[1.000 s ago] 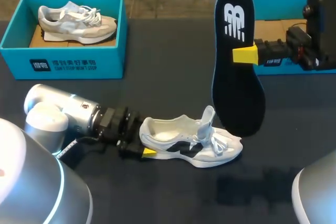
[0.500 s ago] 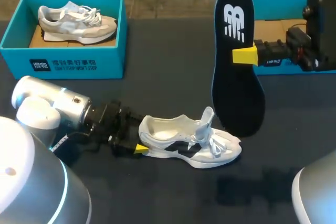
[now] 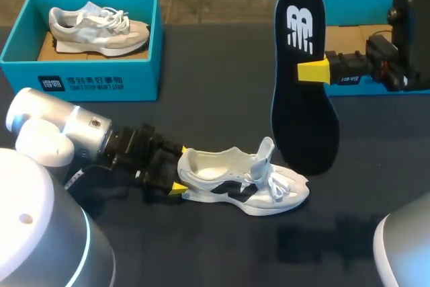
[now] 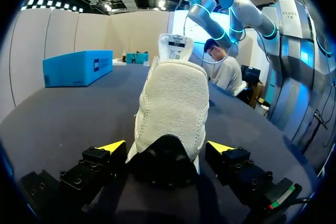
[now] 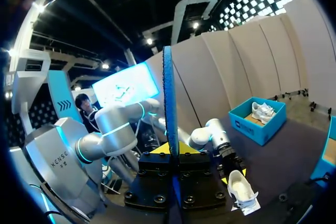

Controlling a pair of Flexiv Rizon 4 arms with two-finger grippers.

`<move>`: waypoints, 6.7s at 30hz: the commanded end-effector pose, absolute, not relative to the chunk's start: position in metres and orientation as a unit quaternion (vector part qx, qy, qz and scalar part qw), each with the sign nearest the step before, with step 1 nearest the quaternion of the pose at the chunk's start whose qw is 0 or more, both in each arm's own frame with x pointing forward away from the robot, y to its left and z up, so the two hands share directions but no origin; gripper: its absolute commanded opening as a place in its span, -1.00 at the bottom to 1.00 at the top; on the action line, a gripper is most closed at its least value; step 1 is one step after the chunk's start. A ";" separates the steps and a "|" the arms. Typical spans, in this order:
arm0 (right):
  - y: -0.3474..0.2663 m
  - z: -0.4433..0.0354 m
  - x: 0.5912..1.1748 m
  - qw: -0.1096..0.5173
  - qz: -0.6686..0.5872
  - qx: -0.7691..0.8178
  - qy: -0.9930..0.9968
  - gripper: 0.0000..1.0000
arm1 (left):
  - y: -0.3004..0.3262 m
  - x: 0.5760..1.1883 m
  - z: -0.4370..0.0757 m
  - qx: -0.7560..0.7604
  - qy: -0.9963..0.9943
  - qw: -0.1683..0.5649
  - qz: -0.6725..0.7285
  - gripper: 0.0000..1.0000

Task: Take the shoe out of the shoebox, open the shoe tongue, remove and reinsert the insole, then place the shoe into the shoebox

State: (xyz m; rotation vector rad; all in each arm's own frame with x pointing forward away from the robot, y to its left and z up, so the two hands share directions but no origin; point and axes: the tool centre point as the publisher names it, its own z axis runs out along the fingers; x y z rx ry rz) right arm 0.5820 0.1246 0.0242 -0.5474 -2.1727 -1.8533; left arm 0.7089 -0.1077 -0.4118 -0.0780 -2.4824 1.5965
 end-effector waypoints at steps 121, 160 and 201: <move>0.128 0.025 0.587 0.119 -0.631 -0.186 -0.744 -1.00 | -0.206 0.732 -0.395 -0.100 -0.993 0.014 0.060 -1.00; 0.128 0.025 0.587 0.119 -0.631 -0.186 -0.744 -1.00 | -0.209 0.714 -0.325 -0.497 -0.862 -0.004 0.102 -1.00; 0.128 0.025 0.587 0.119 -0.631 -0.186 -0.744 -1.00 | -0.218 0.667 -0.384 -0.717 -0.694 0.047 0.028 -1.00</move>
